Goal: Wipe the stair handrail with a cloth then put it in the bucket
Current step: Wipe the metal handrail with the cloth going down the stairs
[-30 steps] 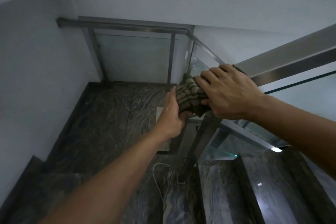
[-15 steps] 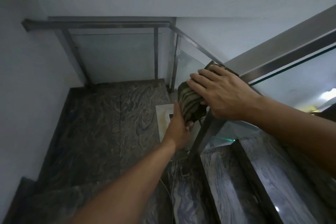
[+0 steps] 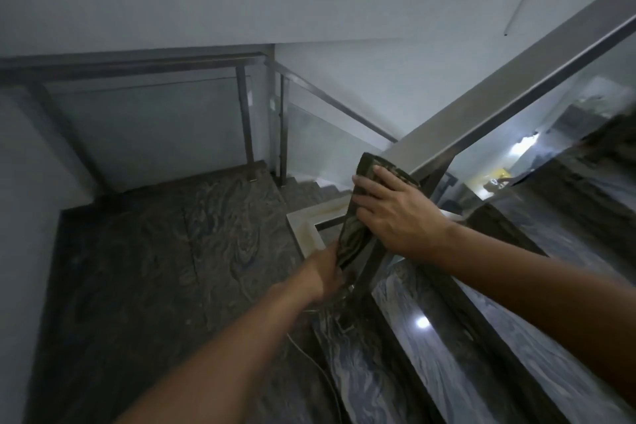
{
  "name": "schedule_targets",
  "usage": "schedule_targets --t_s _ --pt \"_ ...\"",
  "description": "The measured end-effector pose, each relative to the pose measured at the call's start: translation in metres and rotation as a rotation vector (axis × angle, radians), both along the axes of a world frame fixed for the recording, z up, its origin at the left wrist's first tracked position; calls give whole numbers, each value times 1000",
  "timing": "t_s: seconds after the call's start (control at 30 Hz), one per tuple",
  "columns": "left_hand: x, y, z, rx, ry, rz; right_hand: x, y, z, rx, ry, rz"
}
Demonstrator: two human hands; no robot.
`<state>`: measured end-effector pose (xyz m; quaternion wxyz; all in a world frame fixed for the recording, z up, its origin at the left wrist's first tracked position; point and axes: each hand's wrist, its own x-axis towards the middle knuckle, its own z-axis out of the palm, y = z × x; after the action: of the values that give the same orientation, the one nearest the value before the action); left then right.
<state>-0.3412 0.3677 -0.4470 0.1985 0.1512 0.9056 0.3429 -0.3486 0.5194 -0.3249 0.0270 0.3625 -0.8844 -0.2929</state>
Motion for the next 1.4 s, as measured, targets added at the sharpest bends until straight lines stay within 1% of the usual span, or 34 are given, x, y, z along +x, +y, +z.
schedule_targets --t_s 0.1,0.17,0.23,0.33,0.57,0.73,0.83,0.93,1.0,1.03,1.17,1.23,1.3,1.4 --pt "4 -31 8 -69 -26 -77 21 -15 -12 23 -17 -73" --pt "2 -50 12 -147 -24 -88 32 -20 -22 -39 -18 -113" --pt "-1 -63 17 -166 -24 -118 42 -26 -25 -145 -41 -169" --pt "-12 -79 32 -187 1 -158 53 -36 -24 -227 -122 -264" --pt "-47 -94 71 -156 91 -143 48 -47 -5 -519 -143 -433" --pt "-64 -93 84 -155 91 -198 40 -45 -16 -634 -200 -600" --pt "-72 -91 81 -150 97 -240 38 -43 -24 -715 -270 -723" --pt "-84 -90 74 -99 86 -292 38 -43 -29 -744 -275 -798" --pt "-96 -91 71 -48 64 -328 41 -44 -29 -763 -207 -835" --pt "-103 -93 70 -23 67 -347 42 -45 -28 -790 -131 -840" --pt "-132 -97 78 175 53 -399 45 -57 -19 -951 306 -770" --pt "-145 -95 85 255 86 -424 39 -67 -17 -1010 475 -779" --pt "-159 -90 88 300 147 -436 30 -75 -17 -1049 591 -857" --pt "-173 -82 89 294 196 -484 20 -81 -23 -1150 682 -1087"
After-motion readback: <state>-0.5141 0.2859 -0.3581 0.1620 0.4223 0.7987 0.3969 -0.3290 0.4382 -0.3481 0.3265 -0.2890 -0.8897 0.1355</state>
